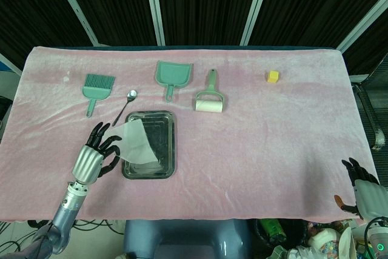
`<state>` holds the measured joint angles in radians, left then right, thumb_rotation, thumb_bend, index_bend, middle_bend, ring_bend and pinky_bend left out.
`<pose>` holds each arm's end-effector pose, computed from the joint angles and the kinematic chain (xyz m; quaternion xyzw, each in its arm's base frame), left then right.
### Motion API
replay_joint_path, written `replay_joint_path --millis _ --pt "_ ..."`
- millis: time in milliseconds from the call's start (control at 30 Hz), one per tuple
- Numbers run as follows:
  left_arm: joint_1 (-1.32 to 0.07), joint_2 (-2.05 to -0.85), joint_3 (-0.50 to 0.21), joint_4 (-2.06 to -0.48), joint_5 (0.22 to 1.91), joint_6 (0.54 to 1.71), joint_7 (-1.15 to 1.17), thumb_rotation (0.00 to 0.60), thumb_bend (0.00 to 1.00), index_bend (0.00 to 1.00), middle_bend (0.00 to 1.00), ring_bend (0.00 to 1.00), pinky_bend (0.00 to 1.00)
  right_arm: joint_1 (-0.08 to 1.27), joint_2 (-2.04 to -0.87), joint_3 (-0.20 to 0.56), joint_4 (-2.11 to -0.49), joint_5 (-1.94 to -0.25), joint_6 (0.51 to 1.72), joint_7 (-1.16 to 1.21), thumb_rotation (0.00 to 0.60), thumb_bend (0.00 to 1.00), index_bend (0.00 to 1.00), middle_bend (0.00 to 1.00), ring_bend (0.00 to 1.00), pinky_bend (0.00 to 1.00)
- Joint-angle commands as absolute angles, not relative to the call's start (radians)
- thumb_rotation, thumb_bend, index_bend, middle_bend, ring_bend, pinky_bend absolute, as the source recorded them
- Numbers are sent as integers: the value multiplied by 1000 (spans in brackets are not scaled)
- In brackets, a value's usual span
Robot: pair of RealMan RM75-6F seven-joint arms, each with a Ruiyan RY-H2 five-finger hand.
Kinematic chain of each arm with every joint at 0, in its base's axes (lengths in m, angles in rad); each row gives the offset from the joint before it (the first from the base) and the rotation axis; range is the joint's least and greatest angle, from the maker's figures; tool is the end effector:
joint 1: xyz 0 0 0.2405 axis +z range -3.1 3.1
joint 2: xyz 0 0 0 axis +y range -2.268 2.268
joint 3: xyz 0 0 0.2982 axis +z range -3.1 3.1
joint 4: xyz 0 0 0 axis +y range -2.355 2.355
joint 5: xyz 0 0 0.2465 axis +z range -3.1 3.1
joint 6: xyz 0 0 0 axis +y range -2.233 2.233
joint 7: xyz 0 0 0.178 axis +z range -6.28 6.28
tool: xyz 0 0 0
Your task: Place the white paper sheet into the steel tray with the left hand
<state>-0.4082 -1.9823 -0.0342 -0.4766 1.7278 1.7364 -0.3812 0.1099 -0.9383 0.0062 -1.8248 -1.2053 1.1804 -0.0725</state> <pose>-0.2888 0.3183 -0.0591 -0.6491 -0.2193 -0.5909 0.4259 -0.3912 -0.1998 0.1473 0.5726 -0.5346 0.2346 0.5757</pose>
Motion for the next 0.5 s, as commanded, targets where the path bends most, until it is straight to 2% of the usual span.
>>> replay_joint_path --millis 33,300,500 --pt "-434 -1990 -14 -449 1753 1759 -356 600 511 684 354 10 51 110 -938 6 -1826 -1204 1180 -73 600 256 0 7 99 151" --pt "-439 -1995 31 -408 1769 1742 -319 600 511 688 368 33 57 112 -935 5 -1828 -1197 1174 -72 600 256 0 7 99 151" --pt "-391 -1978 30 -494 1705 1629 -300 600 511 692 375 34 59 114 -934 4 -1830 -1193 1170 -76 600 256 0 7 99 151"
